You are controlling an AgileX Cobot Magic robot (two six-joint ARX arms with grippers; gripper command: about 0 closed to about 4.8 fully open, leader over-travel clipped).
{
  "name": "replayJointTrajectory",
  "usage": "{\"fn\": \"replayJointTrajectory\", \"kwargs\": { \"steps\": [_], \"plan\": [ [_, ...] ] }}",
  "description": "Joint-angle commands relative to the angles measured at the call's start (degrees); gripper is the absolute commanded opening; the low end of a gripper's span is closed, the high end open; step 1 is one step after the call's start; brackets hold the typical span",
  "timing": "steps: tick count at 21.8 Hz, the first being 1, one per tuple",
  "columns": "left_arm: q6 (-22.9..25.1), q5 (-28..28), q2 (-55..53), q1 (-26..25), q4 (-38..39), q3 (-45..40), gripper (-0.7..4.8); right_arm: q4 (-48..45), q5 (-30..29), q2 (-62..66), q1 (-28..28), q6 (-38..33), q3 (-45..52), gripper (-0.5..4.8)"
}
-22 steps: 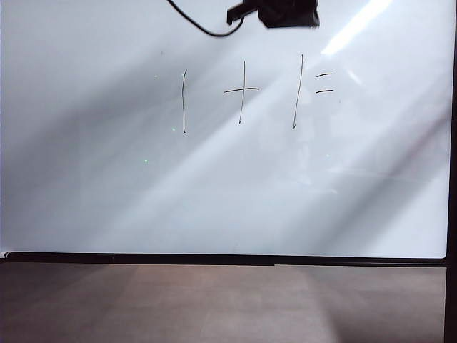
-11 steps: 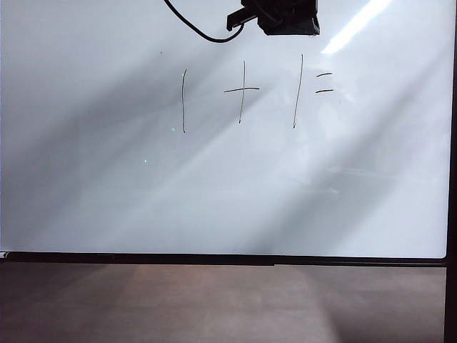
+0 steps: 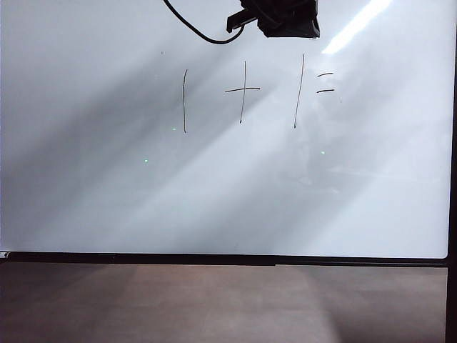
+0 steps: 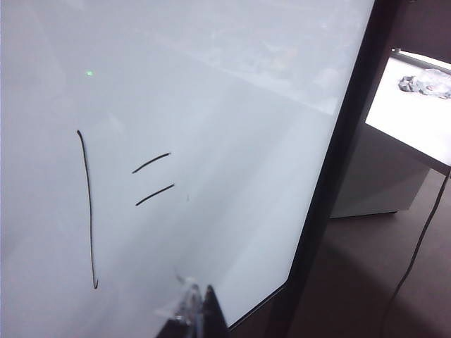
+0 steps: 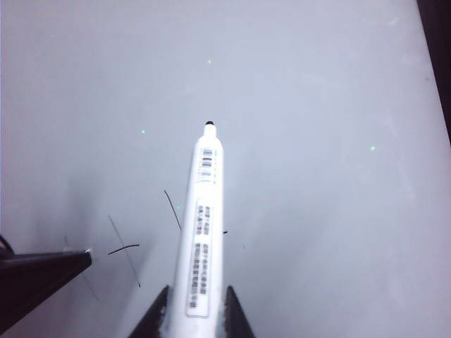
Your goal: Reach to the right to find the marker pen, pick it up, and write the answer to the math problem on the whiteboard.
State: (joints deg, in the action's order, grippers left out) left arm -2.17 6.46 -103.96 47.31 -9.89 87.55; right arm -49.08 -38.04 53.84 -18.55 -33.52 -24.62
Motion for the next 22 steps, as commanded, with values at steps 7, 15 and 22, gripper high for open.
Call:
{"fn": "replayJointTrajectory", "kwargs": {
  "steps": [7,15,22],
  "plan": [
    [0.2,-0.2,0.2,0.1,-0.4,0.0,-0.04,7.1,2.9,-0.1,5.8,5.4,-0.3,-0.06],
    [0.2,-0.2,0.1,0.1,-0.5,0.0,-0.04,9.4,4.1,1.4,9.1,9.4,-0.3,-0.06],
    [0.2,-0.2,0.1,0.1,-0.5,0.0,-0.04,10.1,3.5,6.6,10.9,11.8,-4.5,-0.06]
  ]
}}
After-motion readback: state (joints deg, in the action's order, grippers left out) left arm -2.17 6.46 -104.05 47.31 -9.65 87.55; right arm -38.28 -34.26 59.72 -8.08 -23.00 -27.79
